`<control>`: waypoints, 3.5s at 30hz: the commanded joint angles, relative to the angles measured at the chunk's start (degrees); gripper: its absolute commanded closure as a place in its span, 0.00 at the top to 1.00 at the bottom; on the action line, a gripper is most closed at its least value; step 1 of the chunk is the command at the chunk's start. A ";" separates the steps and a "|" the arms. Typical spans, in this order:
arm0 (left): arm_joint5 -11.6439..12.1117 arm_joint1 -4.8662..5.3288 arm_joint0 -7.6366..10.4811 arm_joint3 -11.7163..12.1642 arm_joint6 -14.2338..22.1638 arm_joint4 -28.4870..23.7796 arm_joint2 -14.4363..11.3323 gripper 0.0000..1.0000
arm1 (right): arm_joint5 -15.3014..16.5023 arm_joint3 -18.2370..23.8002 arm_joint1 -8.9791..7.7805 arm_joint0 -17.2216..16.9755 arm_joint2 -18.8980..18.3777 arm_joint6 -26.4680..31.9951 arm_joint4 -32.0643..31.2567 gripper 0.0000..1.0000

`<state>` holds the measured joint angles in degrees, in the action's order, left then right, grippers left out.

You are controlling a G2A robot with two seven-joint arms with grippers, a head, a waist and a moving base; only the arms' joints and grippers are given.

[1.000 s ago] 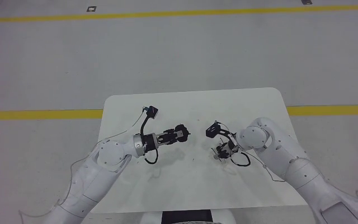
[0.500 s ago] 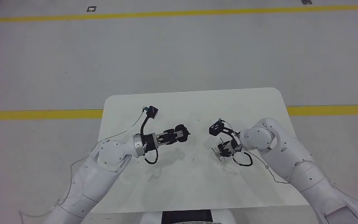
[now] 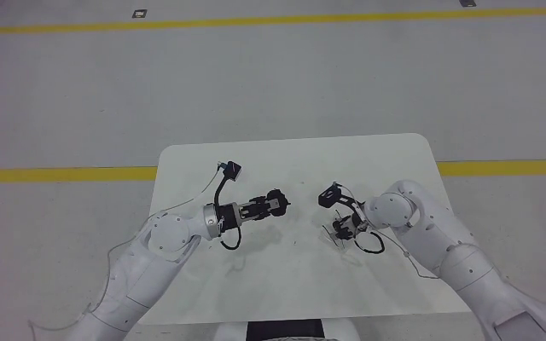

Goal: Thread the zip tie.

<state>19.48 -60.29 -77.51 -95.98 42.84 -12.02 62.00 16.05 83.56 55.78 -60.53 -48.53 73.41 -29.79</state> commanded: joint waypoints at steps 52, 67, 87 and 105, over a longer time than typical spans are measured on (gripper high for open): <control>0.00 0.00 0.00 0.00 0.00 0.00 0.00 0.00 | -0.19 -6.97 2.62 5.91 6.63 1.66 2.72 0.13; 0.00 0.00 0.00 0.00 0.00 0.00 0.00 0.00 | 0.10 -8.88 3.16 6.93 7.39 0.96 3.32 0.00; 0.00 0.00 0.00 0.00 0.00 0.00 0.00 0.00 | 3.44 9.11 -3.10 -6.11 -9.00 -5.62 3.96 0.00; 0.00 0.00 0.00 0.00 0.00 0.00 0.00 0.00 | 3.07 13.84 -4.16 -9.89 -12.60 -12.21 5.29 0.00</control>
<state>19.48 -60.29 -77.51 -95.98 42.84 -12.02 62.00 19.29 97.41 51.58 -70.15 -60.66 64.44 -25.28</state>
